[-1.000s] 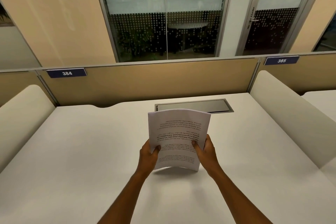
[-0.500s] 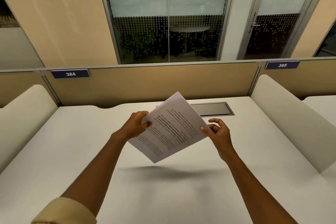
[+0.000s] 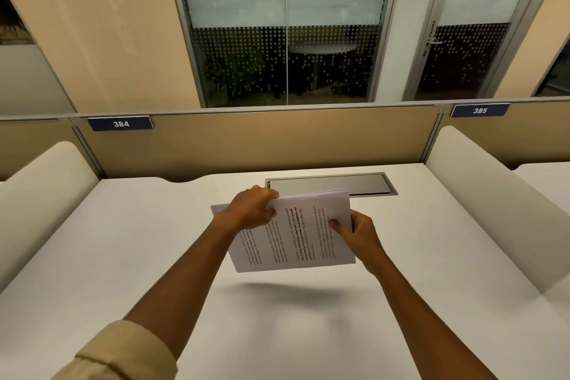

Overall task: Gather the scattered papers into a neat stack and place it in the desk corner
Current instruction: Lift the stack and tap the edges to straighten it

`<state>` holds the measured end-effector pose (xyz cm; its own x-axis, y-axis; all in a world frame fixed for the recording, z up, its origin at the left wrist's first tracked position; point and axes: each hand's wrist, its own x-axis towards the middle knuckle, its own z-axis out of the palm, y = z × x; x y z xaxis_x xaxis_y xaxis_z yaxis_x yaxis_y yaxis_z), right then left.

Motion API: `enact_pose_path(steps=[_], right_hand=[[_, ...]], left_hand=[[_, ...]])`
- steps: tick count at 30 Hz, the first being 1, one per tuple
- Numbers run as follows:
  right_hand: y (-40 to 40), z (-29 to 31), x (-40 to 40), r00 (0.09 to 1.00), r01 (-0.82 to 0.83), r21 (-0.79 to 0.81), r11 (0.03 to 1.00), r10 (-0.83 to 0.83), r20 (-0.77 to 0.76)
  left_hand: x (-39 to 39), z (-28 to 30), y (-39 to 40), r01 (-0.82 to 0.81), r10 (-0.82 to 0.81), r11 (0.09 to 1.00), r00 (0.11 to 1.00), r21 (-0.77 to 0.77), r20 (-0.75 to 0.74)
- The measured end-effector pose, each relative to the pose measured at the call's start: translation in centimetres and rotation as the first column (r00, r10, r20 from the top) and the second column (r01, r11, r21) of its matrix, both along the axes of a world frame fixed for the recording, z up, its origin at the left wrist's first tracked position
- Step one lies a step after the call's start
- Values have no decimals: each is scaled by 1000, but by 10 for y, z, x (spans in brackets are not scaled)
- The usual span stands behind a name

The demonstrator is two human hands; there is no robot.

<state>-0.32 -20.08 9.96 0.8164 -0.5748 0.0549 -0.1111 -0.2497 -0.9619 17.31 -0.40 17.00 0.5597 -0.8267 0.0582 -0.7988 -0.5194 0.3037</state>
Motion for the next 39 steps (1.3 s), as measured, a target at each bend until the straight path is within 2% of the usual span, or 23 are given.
enact_pose_path(steps=[9,12,14,17,21,23,26,28,34,39], right_hand=[[-13,-6,-13,998,68,14,998,-68,-11],[-18,-10,-19,998,68,43,997,-68,-10],[-20,-12,-22,998,70,55,996,-69,-14],[-20,-15,-23,997,76,76,994,-76,-15],[-18,-19,-24,997,80,134,988,-81,3],[-16,-20,-24,996,82,162,983,-86,17],[-14,-21,-24,996,89,162,983,-92,10],[-13,-23,-25,996,89,166,982,-92,9],[-5,-23,-24,993,107,151,983,-113,28],[-1,-24,-23,991,122,160,980,-130,41]], left_hand=[[7,-3,24,-87,87,996,996,-19,24],[15,-13,42,-169,167,985,985,-35,-49],[18,-22,52,-201,182,975,967,-95,-176],[14,-39,62,-319,180,915,871,-248,-457],[-5,-70,74,-481,-20,763,649,-431,-761],[-17,-87,75,-586,-116,667,529,-460,-841],[-31,-105,70,-684,-127,585,455,-437,-881],[-38,-110,66,-714,-78,557,463,-424,-883],[-50,-106,51,-718,87,490,605,-495,-791],[-57,-108,46,-726,126,435,635,-533,-762]])
